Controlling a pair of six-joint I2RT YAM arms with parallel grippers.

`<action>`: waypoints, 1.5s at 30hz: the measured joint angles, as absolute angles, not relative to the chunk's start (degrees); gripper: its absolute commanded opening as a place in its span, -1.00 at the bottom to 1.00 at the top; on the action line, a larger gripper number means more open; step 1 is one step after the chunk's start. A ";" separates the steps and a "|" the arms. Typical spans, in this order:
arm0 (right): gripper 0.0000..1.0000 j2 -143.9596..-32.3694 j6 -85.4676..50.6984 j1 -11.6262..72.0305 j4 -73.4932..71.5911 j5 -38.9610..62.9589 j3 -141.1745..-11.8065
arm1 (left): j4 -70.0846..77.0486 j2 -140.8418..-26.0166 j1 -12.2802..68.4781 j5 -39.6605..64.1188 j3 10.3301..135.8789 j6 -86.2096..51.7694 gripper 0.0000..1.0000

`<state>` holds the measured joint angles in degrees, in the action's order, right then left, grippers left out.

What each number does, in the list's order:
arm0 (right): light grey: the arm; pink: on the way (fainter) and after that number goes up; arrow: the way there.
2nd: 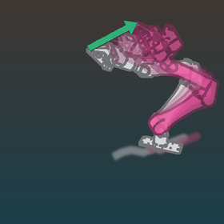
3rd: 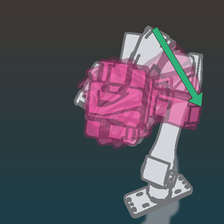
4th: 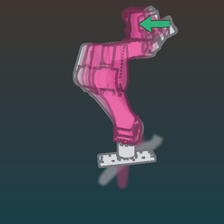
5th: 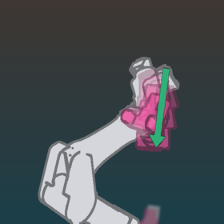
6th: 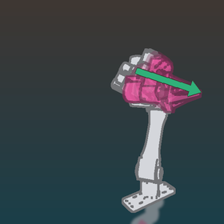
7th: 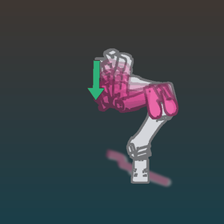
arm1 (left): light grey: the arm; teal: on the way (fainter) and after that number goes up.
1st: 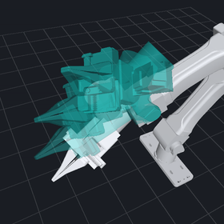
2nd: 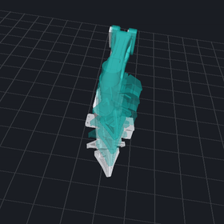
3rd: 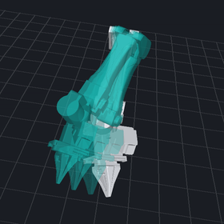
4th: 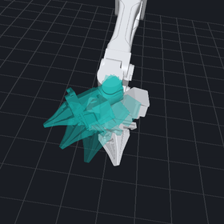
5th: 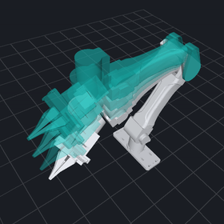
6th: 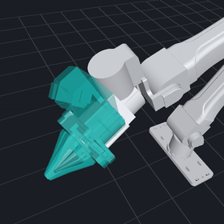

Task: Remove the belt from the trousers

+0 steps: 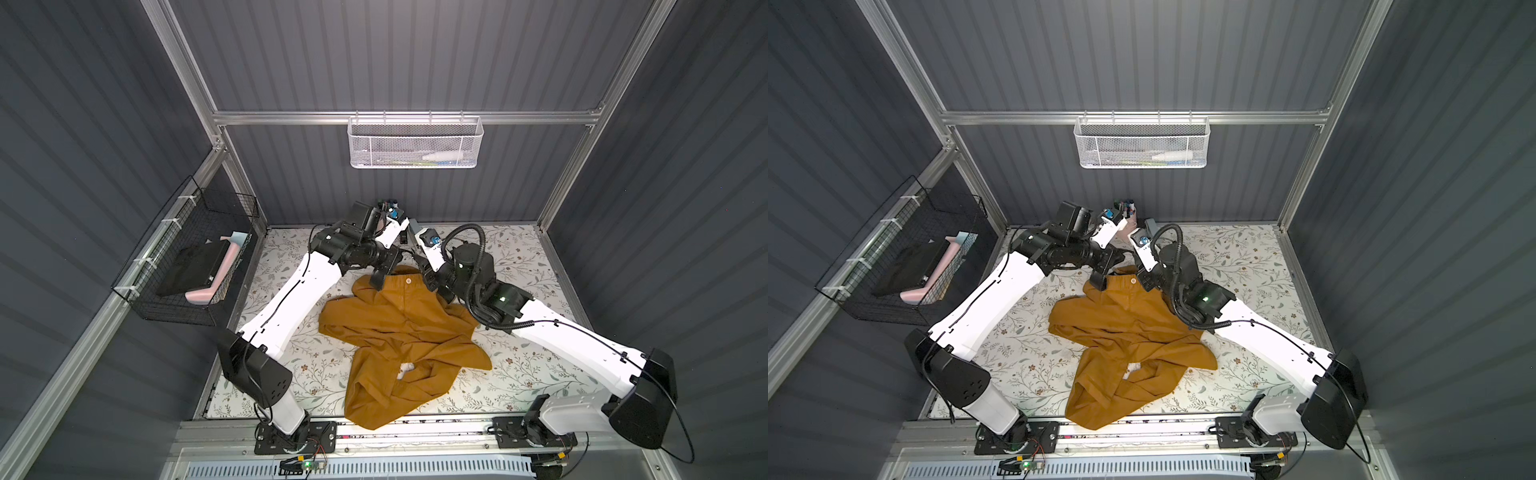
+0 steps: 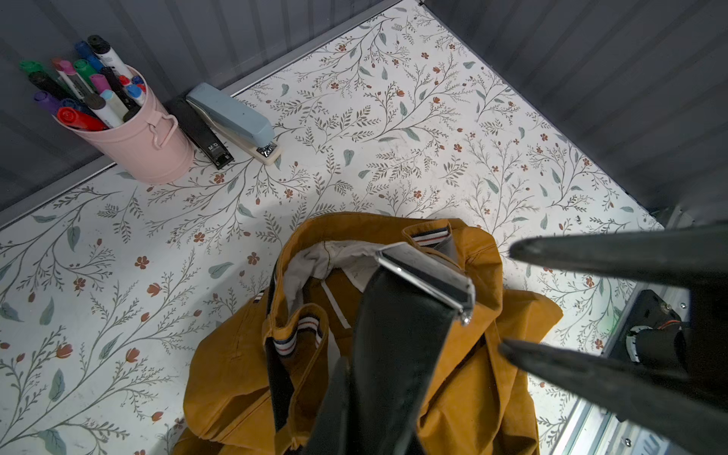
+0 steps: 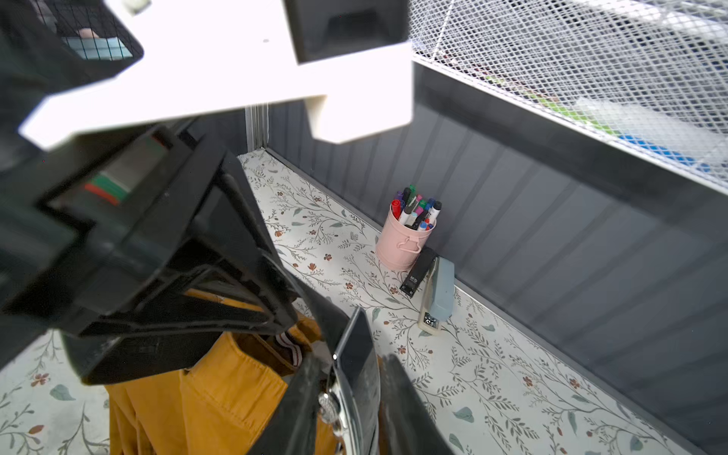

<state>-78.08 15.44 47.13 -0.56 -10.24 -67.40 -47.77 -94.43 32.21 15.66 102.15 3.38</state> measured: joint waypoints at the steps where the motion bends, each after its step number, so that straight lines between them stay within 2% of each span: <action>1: -0.38 -78.72 15.94 47.31 -0.25 -10.50 -67.68 | -47.77 -94.43 32.21 15.66 102.17 3.38 -1.00; 7: -0.41 -80.86 17.78 47.64 2.28 -11.25 -68.31 | -48.03 -94.45 32.21 15.68 102.17 3.38 -1.00; 20: -1.00 -81.03 19.11 47.68 3.05 -12.58 -68.90 | -48.58 -94.43 32.21 15.68 102.17 3.38 -1.00; 25: -1.00 -81.03 18.83 47.68 3.05 -12.51 -68.90 | -48.58 -94.45 32.21 15.68 102.17 3.38 -1.00; 28: -0.80 -81.03 18.04 47.68 3.07 -12.16 -68.90 | -48.60 -94.43 32.21 15.68 102.17 3.38 -1.00; 31: -0.69 -81.03 17.56 47.66 3.07 -11.92 -68.90 | -48.62 -94.45 32.21 15.68 102.17 3.38 -1.00; 41: -0.44 -81.17 16.49 47.64 3.62 -11.44 -69.54 | -48.60 -94.43 32.21 15.73 102.17 3.38 -1.00; 45: -0.44 -81.56 16.08 47.64 3.88 -11.11 -70.22 | -48.60 -94.45 32.21 15.70 102.17 3.38 -1.00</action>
